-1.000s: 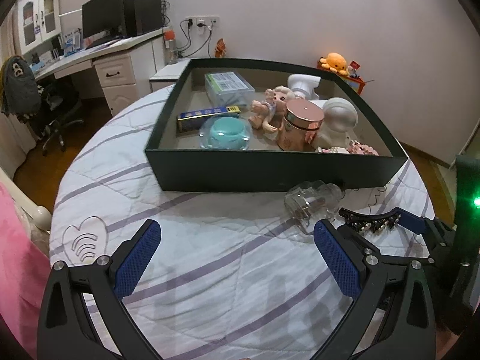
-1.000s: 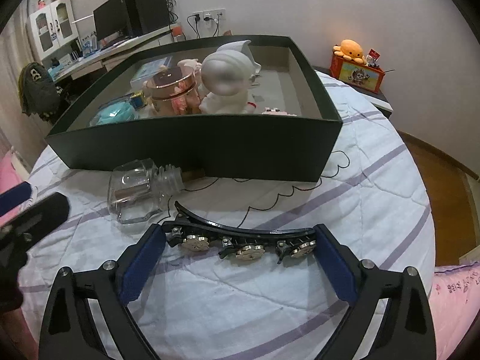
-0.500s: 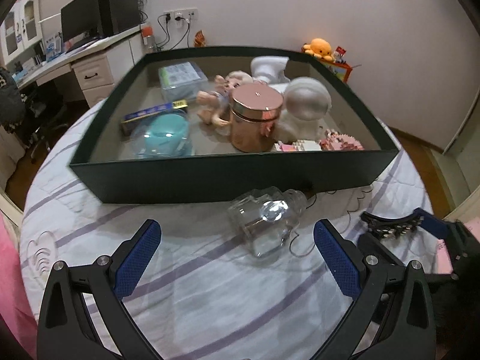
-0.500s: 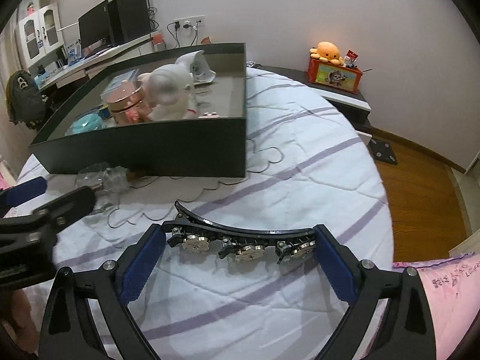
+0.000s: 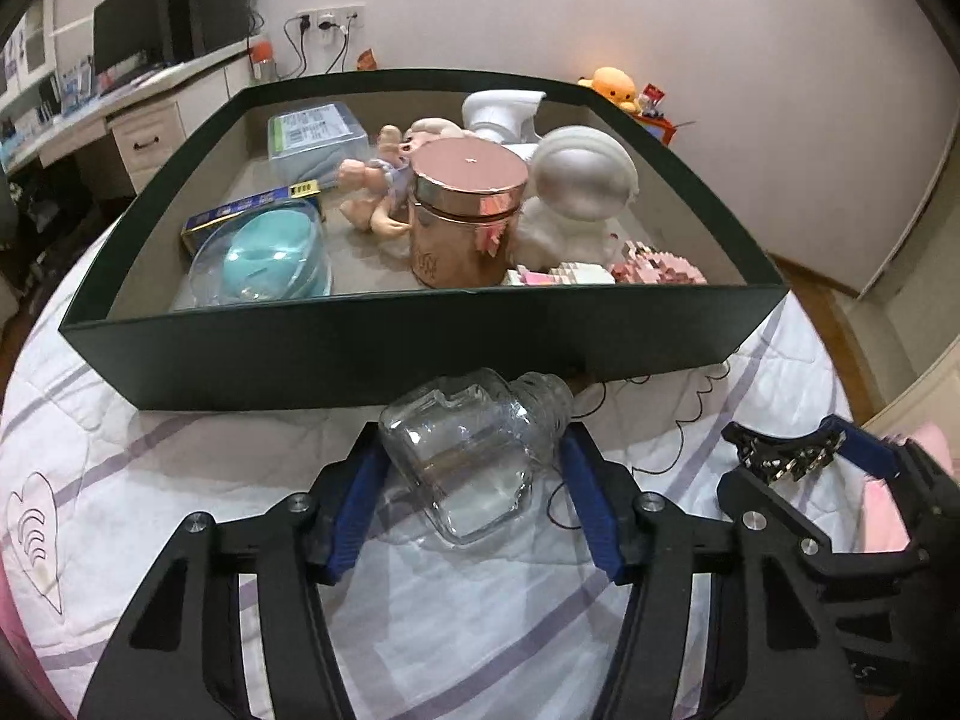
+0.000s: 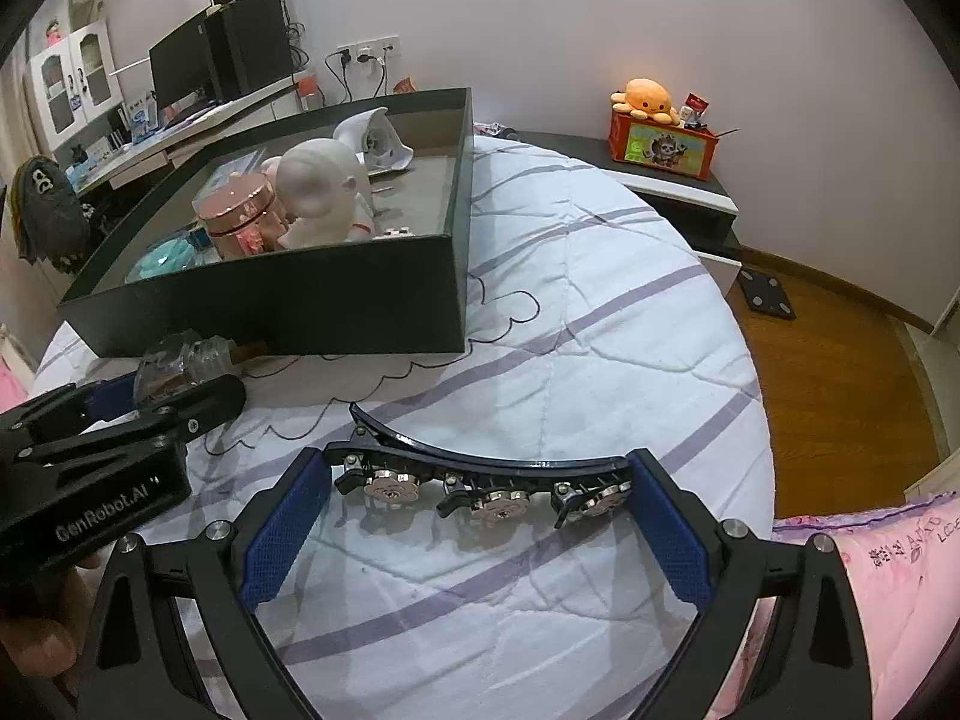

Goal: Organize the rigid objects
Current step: 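Grasp the black pearl hair clip with the right tool while the left tool grasps the glass bottle, then carry the clip and bottle into the tray and open both tools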

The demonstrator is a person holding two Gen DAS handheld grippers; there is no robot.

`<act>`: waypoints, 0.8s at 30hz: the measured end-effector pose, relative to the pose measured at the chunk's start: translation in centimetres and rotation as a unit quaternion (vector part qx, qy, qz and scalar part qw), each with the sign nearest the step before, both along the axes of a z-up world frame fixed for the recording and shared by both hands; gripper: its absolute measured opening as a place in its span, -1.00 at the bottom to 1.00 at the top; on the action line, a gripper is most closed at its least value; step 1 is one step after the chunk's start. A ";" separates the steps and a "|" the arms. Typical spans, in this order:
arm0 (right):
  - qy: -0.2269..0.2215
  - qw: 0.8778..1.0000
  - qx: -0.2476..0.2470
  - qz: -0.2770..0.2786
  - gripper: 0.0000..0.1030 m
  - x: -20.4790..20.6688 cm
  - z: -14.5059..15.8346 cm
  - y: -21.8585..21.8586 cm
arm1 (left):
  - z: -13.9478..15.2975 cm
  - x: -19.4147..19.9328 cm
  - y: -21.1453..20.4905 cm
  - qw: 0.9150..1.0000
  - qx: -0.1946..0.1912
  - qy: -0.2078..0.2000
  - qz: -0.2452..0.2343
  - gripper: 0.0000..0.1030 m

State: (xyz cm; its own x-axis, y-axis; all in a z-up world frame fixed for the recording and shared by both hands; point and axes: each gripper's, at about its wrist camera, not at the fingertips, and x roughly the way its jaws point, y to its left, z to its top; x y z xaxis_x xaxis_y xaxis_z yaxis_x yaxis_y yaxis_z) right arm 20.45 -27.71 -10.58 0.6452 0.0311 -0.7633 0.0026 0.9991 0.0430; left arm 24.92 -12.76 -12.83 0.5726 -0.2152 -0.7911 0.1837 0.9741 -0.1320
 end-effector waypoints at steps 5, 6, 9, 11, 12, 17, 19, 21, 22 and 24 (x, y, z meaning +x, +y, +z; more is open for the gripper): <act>-0.003 1.000 0.003 0.003 0.89 -0.5 0.4 0.3 | 0.7 -0.9 1.0 1.000 -0.004 -0.009 0.002 0.13; -0.005 1.000 0.003 0.004 0.89 -0.6 0.6 0.4 | 0.9 -1.2 1.3 1.000 -0.004 -0.012 0.004 0.13; -0.009 1.000 0.003 0.008 0.89 -1.0 1.2 0.9 | 1.9 -2.2 2.3 1.000 -0.005 -0.025 0.009 0.14; -0.014 1.000 0.004 0.013 0.89 -1.2 1.7 1.4 | 2.5 -2.8 3.0 0.999 -0.004 -0.033 0.013 0.13; -0.016 1.000 0.004 0.015 0.89 -1.4 1.9 1.5 | 3.0 -3.1 3.4 0.999 -0.004 -0.038 0.015 0.13; -0.039 0.999 0.007 0.029 0.89 -1.6 4.2 2.9 | 5.3 -4.0 5.5 0.998 -0.004 -0.060 0.028 0.14; -0.050 0.998 0.005 0.038 0.89 -1.5 5.4 3.7 | 6.4 -4.0 6.3 0.997 -0.002 -0.072 0.033 0.14; -0.063 0.997 0.003 0.049 0.89 -1.2 6.6 4.5 | 7.2 -3.6 6.8 0.996 0.000 -0.081 0.037 0.14; -0.069 0.996 0.002 0.053 0.89 -0.9 7.2 4.9 | 7.6 -3.3 7.0 0.996 0.001 -0.085 0.039 0.14; -0.080 0.995 0.000 0.061 0.89 -0.4 8.3 5.5 | 8.6 -2.5 7.4 0.995 0.002 -0.096 0.041 0.14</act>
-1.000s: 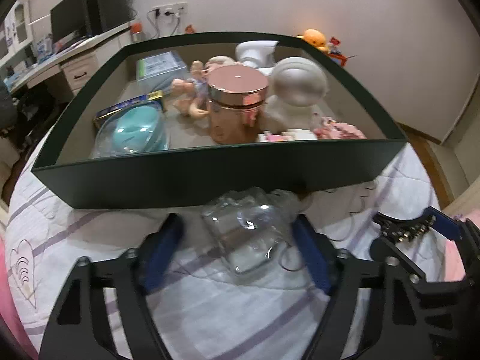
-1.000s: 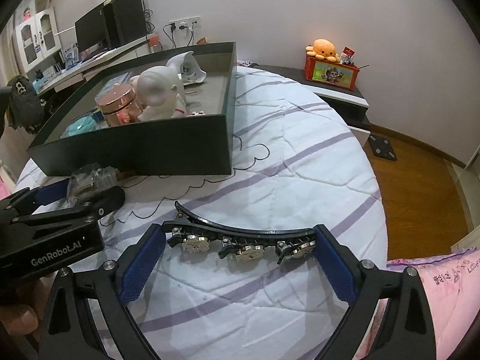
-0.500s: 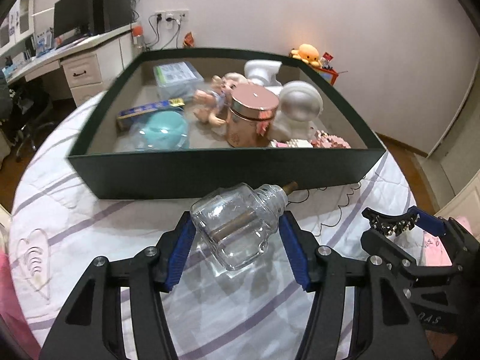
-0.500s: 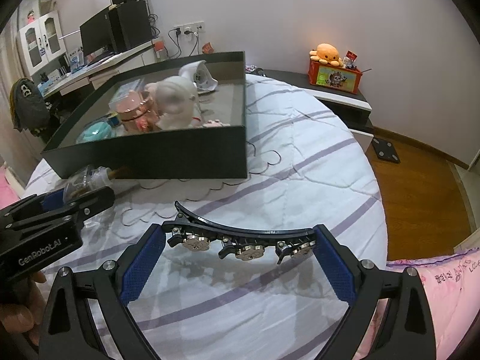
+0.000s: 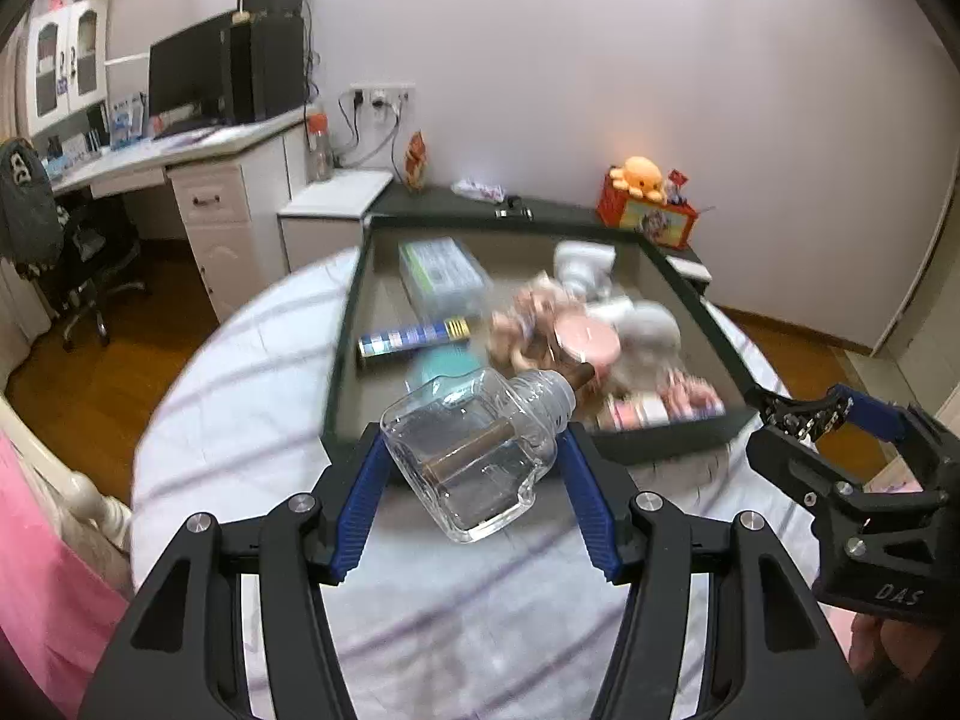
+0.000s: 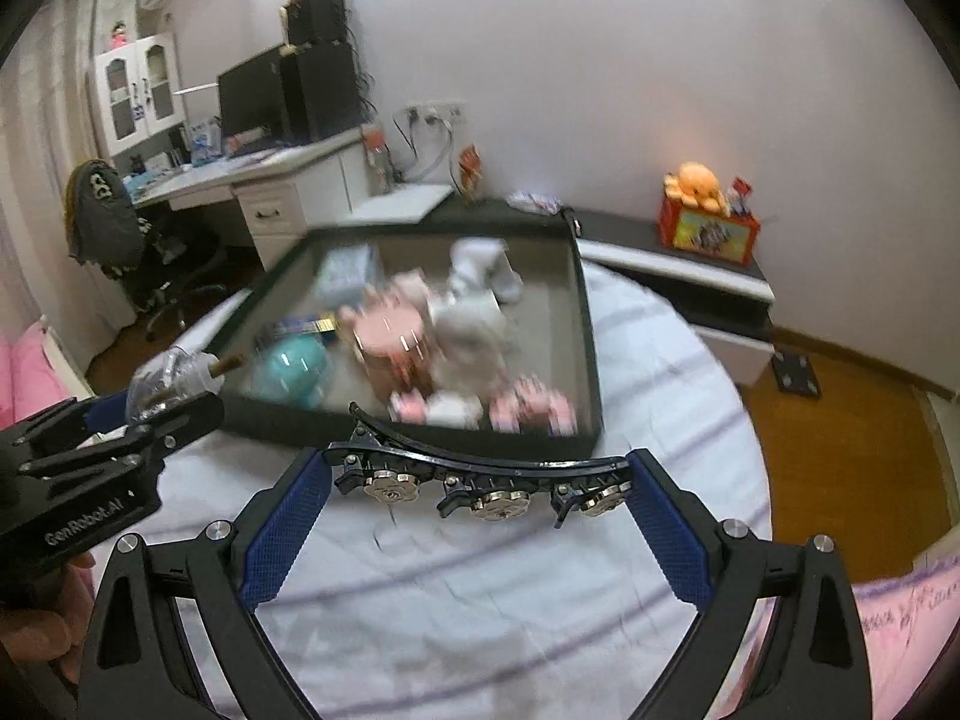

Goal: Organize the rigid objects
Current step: 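Carry the clip and bottle into the tray and open both tools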

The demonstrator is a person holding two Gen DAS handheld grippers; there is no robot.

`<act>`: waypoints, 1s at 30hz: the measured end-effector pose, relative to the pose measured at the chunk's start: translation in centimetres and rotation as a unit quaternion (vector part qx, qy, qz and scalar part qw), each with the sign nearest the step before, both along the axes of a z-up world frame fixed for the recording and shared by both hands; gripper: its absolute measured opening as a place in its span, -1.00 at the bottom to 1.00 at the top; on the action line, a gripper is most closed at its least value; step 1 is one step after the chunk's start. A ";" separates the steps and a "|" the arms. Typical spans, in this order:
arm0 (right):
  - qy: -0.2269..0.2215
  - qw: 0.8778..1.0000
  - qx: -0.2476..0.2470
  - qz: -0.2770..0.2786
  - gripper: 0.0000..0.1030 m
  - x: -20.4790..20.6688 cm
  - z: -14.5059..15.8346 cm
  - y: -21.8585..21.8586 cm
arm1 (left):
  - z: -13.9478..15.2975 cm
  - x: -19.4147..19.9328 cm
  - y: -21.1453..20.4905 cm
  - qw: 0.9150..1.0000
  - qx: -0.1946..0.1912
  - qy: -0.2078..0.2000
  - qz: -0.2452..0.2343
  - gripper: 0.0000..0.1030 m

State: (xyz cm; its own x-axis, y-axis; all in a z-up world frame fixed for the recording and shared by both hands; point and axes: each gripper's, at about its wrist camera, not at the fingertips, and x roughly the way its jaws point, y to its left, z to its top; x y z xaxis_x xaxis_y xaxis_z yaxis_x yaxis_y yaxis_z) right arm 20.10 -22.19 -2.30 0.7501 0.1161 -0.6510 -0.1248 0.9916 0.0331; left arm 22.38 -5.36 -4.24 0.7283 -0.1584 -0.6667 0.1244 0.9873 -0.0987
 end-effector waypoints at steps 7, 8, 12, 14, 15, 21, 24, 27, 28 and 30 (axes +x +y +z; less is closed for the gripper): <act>-0.038 0.999 -0.004 0.018 0.89 4.1 3.8 1.4 | 3.0 4.2 0.4 0.999 -0.005 -0.034 0.000 0.14; -0.040 0.999 -0.003 0.019 0.89 4.7 4.0 1.4 | 3.2 4.8 0.4 0.999 -0.005 -0.034 -0.002 0.14; -0.040 0.999 0.001 0.020 0.89 7.7 4.5 1.3 | 3.0 7.9 -0.1 0.999 -0.007 -0.030 -0.009 0.14; -0.031 0.999 0.003 0.019 0.89 9.5 4.1 1.1 | 2.3 9.5 -0.3 1.000 -0.010 -0.019 -0.011 0.14; -0.025 1.000 0.003 0.018 0.89 10.5 3.8 1.1 | 1.8 10.5 -0.5 1.000 -0.011 -0.010 -0.013 0.14; 0.017 1.000 0.012 0.011 0.90 15.8 0.8 0.5 | -1.3 14.2 -1.4 0.999 -0.008 0.027 -0.018 0.14; 0.032 0.999 0.020 0.007 0.90 17.2 -0.7 0.2 | -2.2 14.9 -1.4 0.999 -0.007 0.037 -0.017 0.14; 0.043 0.999 0.023 0.008 0.90 17.9 -1.7 0.5 | -2.7 15.2 -1.2 0.999 -0.002 0.042 -0.015 0.15; 0.048 0.999 0.024 0.009 0.90 18.1 -2.0 0.5 | -2.8 15.3 -1.2 0.999 -0.001 0.044 -0.014 0.15; 0.054 0.998 0.026 0.009 0.90 18.3 -2.5 0.6 | -3.1 15.3 -1.0 0.999 0.004 0.050 -0.011 0.16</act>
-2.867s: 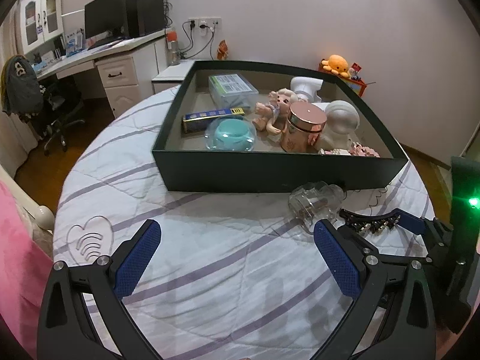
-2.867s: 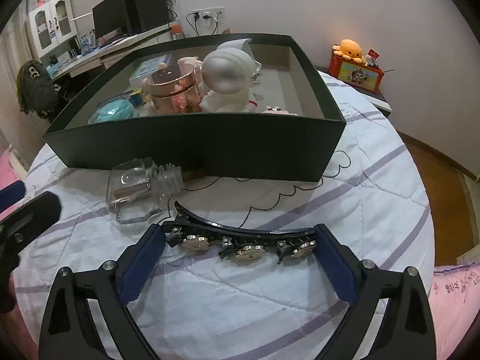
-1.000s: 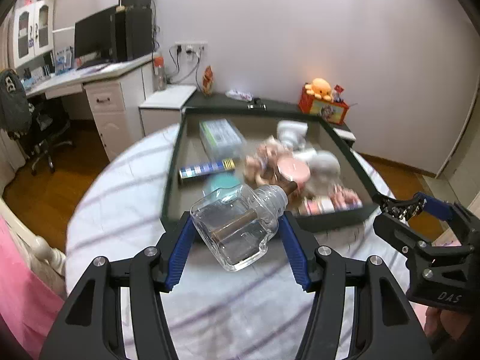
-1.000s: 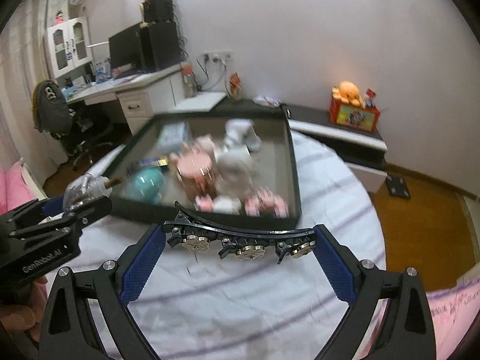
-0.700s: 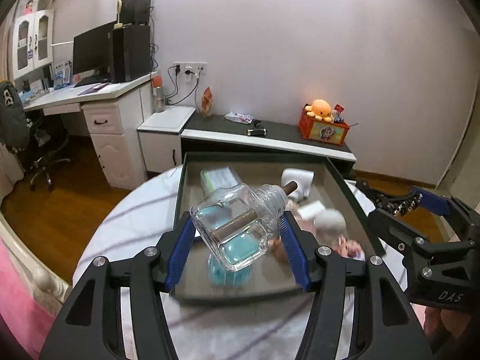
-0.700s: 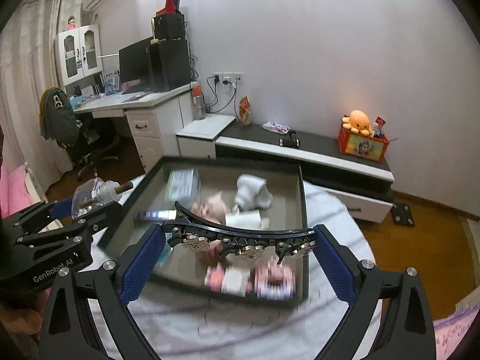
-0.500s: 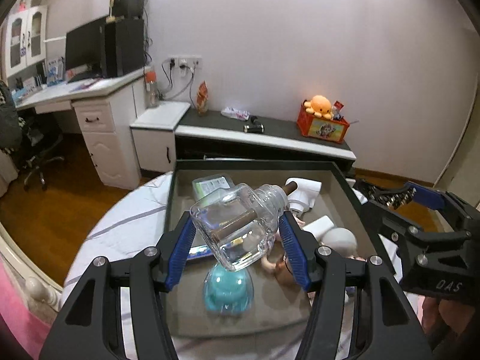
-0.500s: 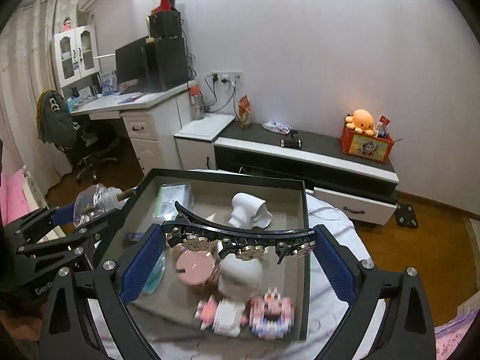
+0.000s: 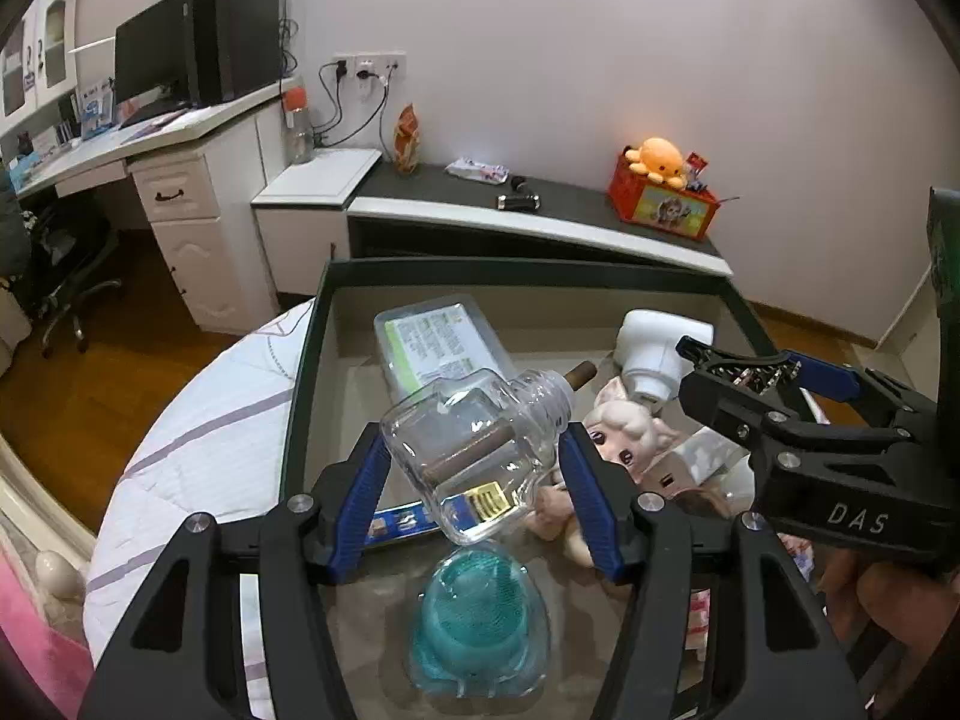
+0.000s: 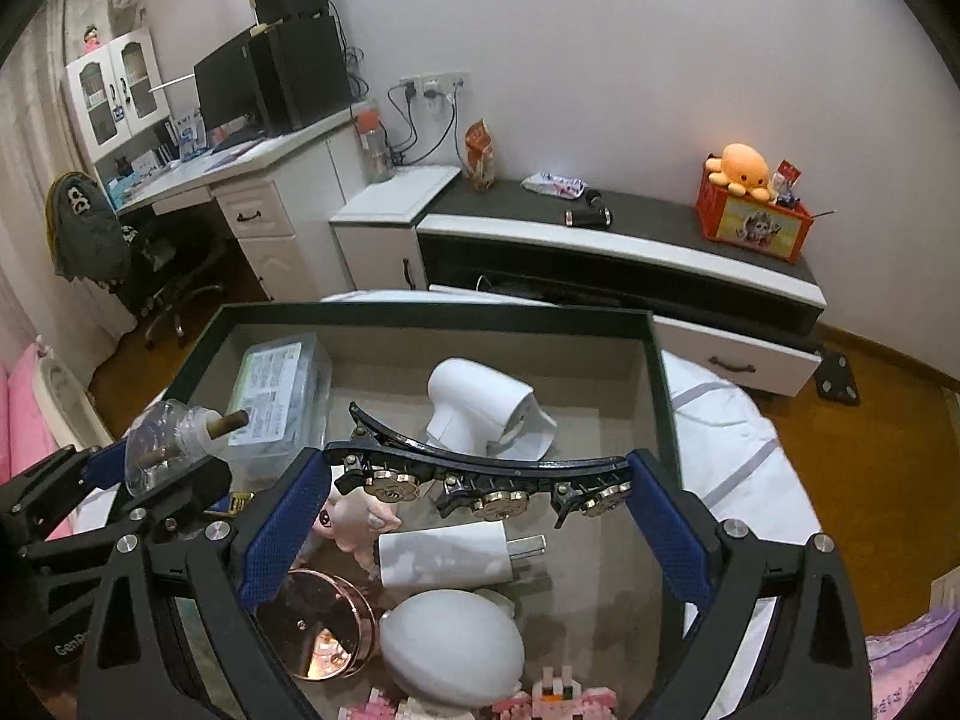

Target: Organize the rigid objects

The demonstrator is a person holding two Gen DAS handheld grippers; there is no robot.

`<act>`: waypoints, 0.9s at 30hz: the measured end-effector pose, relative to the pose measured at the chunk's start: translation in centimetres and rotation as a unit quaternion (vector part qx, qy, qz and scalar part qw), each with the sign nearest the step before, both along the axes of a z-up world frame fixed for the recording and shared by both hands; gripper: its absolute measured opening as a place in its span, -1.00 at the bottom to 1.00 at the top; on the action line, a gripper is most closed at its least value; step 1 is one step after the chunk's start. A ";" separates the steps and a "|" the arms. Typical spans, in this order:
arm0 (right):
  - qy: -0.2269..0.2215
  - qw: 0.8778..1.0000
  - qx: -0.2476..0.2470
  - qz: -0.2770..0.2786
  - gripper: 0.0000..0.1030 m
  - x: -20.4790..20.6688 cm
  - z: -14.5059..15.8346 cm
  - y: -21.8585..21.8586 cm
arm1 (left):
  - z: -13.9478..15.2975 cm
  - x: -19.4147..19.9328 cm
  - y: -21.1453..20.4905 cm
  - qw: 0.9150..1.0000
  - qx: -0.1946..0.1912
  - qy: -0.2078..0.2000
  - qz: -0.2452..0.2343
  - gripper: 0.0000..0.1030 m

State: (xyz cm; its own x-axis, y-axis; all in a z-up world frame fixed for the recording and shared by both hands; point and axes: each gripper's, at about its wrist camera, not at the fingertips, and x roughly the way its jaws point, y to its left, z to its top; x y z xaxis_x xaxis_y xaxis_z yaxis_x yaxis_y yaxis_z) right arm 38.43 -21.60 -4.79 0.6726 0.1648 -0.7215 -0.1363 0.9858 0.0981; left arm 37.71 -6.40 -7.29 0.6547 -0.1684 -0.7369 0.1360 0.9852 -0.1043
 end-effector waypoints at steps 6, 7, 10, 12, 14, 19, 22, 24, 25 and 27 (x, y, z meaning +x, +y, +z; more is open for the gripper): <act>0.009 1.000 0.026 -0.007 1.00 -0.2 -0.2 -0.5 | 1.0 -1.0 0.8 1.000 -0.003 -0.015 0.015 0.85; 0.011 0.999 0.033 -0.004 1.00 -0.3 -0.2 -0.5 | 1.4 -1.5 1.0 1.000 -0.004 -0.024 0.019 0.93; 0.012 0.999 0.044 -0.005 1.00 -1.1 0.2 -0.3 | 2.6 -2.7 1.2 0.999 0.002 -0.039 0.021 1.00; 0.009 0.998 0.060 -0.003 1.00 -1.7 0.6 -0.2 | 3.3 -3.7 1.3 0.999 0.011 -0.044 0.023 1.00; 0.007 0.997 0.083 -0.004 1.00 -2.6 1.2 -0.3 | 4.1 -4.7 1.6 0.998 0.020 -0.052 0.031 1.00; -0.021 0.995 0.094 -0.023 1.00 -5.7 3.5 -0.3 | 6.3 -7.8 2.7 0.996 0.013 -0.073 0.049 1.00; -0.045 0.995 0.085 -0.031 1.00 -8.1 5.3 0.1 | 7.8 -10.1 3.6 0.995 0.008 -0.088 0.052 1.00; -0.063 0.994 0.083 -0.029 1.00 -9.9 6.5 0.3 | 8.8 -11.9 3.9 0.993 0.008 -0.101 0.055 1.00; -0.076 0.993 0.082 -0.028 1.00 -11.2 7.3 0.4 | 9.4 -13.0 4.1 0.992 0.007 -0.108 0.057 1.00; -0.100 0.992 0.078 -0.028 1.00 -13.9 8.7 0.7 | 10.4 -15.0 4.5 0.991 0.004 -0.123 0.060 1.00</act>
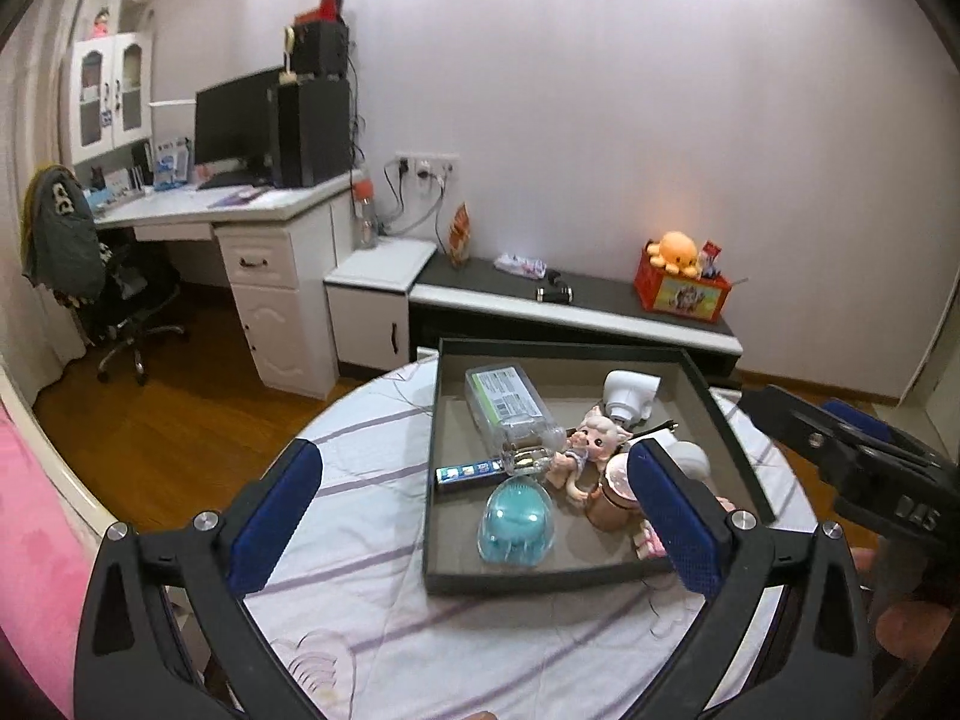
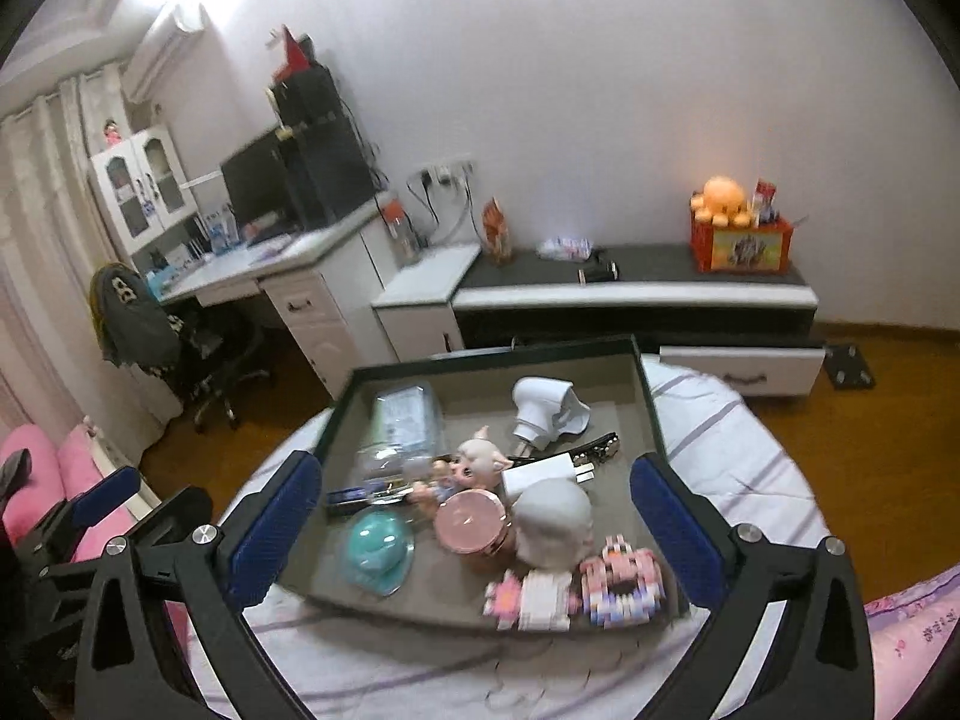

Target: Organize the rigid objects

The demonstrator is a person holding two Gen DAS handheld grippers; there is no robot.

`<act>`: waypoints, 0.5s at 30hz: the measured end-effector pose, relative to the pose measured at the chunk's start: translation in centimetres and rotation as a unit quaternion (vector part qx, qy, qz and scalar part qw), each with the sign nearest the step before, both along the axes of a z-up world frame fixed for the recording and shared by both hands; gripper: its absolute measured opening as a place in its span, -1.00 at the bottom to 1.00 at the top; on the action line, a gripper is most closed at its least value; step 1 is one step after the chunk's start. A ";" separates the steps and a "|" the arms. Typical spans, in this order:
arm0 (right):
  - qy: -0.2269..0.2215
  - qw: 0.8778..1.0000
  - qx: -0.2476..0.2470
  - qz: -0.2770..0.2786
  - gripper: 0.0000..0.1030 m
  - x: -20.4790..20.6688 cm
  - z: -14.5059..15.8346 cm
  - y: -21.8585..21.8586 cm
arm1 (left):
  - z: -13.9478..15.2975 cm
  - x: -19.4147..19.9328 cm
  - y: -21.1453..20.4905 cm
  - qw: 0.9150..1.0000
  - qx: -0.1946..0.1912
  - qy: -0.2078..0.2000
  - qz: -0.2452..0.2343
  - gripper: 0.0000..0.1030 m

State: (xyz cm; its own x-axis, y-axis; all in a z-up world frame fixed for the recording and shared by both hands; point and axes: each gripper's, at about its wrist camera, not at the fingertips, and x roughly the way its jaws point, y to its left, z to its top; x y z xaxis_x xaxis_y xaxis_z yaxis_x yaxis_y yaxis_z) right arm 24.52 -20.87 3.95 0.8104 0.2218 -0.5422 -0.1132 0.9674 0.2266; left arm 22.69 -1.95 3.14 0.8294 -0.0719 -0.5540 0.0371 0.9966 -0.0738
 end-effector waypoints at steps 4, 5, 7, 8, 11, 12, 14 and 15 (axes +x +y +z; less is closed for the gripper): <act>-0.047 0.999 -0.019 -0.011 1.00 -5.3 2.3 0.6 | 1.5 -4.2 0.7 1.000 -0.005 -0.026 0.006 1.00; -0.058 0.998 -0.026 -0.014 1.00 -6.8 2.8 0.8 | 1.8 -5.3 0.9 0.999 -0.006 -0.032 0.007 1.00; -0.072 0.997 -0.034 -0.022 1.00 -9.3 3.6 0.9 | 2.4 -7.6 1.1 0.999 -0.004 -0.043 0.012 1.00; -0.078 0.996 -0.035 -0.026 1.00 -10.7 3.9 0.9 | 2.6 -8.8 1.3 0.999 -0.006 -0.049 0.014 1.00; -0.095 0.994 -0.041 -0.034 1.00 -14.6 4.5 0.9 | 2.9 -12.2 1.6 0.998 -0.011 -0.060 0.018 1.00; -0.098 0.993 -0.045 -0.037 1.00 -15.7 4.6 1.0 | 2.9 -13.1 1.6 0.998 -0.010 -0.062 0.019 1.00; -0.105 0.992 -0.051 -0.045 1.00 -18.0 4.7 1.1 | 2.9 -15.0 1.7 0.998 -0.004 -0.067 0.022 1.00; -0.107 0.992 -0.054 -0.046 1.00 -19.0 4.7 1.2 | 2.8 -16.0 1.6 0.997 -0.004 -0.068 0.023 1.00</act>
State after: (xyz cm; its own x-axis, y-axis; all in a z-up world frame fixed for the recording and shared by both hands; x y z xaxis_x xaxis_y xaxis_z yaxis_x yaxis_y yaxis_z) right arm 5.56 -19.72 8.64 0.9237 0.0908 -0.3723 -0.0567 0.9932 0.1016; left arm 6.67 -0.37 5.95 0.8990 -0.0366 -0.4364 0.0024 0.9969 -0.0788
